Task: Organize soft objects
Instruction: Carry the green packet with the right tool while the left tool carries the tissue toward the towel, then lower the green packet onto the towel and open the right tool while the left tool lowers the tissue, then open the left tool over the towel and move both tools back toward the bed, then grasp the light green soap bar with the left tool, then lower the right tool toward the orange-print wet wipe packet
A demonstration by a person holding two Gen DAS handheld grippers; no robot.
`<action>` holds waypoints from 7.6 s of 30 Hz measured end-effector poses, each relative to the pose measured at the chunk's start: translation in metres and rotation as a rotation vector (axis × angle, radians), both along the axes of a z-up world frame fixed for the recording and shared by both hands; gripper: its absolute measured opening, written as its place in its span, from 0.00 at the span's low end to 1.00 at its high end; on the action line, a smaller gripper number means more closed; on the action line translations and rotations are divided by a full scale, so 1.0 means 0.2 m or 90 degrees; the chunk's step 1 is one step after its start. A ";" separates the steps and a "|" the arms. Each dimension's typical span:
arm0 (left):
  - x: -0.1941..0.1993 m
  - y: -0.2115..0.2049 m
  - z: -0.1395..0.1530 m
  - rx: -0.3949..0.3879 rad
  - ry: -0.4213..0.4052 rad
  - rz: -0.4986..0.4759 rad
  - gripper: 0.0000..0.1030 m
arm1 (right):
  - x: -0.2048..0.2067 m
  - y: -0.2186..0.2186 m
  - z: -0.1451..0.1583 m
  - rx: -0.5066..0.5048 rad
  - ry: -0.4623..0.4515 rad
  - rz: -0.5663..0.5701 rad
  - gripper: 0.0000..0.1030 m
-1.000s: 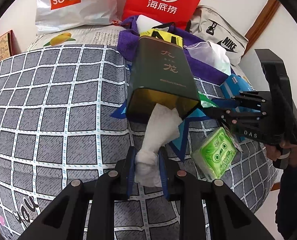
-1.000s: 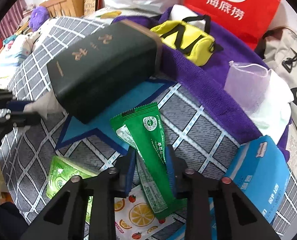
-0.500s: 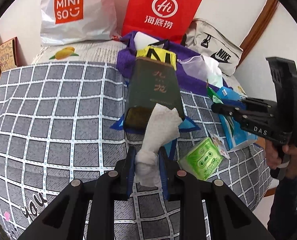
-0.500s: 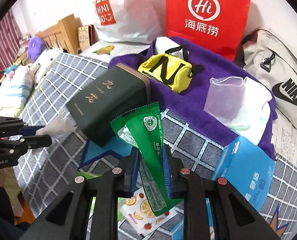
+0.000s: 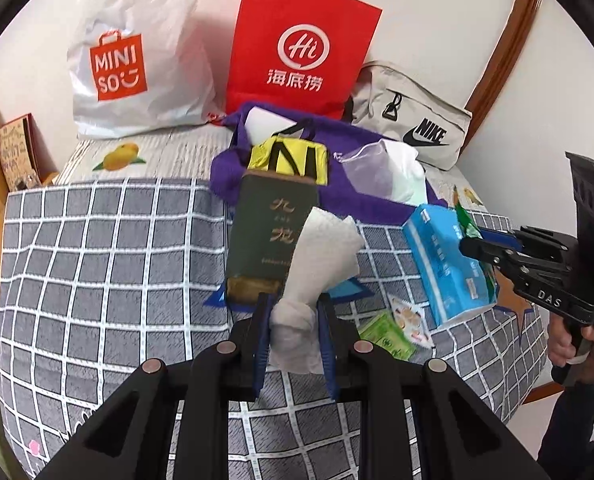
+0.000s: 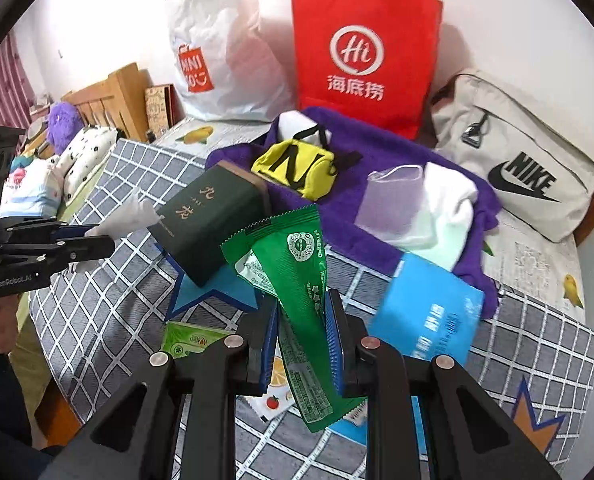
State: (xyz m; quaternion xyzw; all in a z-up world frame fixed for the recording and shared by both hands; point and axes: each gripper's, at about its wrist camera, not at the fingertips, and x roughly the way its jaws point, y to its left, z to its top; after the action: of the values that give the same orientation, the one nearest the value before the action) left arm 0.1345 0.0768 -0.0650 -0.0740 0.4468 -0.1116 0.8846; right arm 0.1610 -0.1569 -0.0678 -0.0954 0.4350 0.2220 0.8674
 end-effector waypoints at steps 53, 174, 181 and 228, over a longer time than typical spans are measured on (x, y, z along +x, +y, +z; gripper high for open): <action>1.11 -0.40 0.00 0.007 0.031 -0.030 0.21 | 0.93 -0.32 -0.10 0.027 0.009 -0.122 0.23; -0.01 -0.60 -0.41 0.162 0.021 -0.260 0.73 | -0.47 -0.36 -0.31 0.155 0.112 -0.174 0.57; -0.04 -0.50 -0.38 0.116 0.025 -0.249 0.53 | -0.48 -0.20 -0.32 0.109 0.104 -0.131 0.57; -0.10 -0.04 -0.39 0.008 0.042 -0.072 0.43 | -0.56 0.29 -0.44 -0.048 -0.005 0.038 0.00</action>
State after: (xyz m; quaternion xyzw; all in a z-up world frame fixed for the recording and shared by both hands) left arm 0.1153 0.0689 -0.1421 -0.0471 0.4796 -0.1559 0.8622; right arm 0.0480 -0.0987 -0.1556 -0.1420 0.4369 0.2304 0.8578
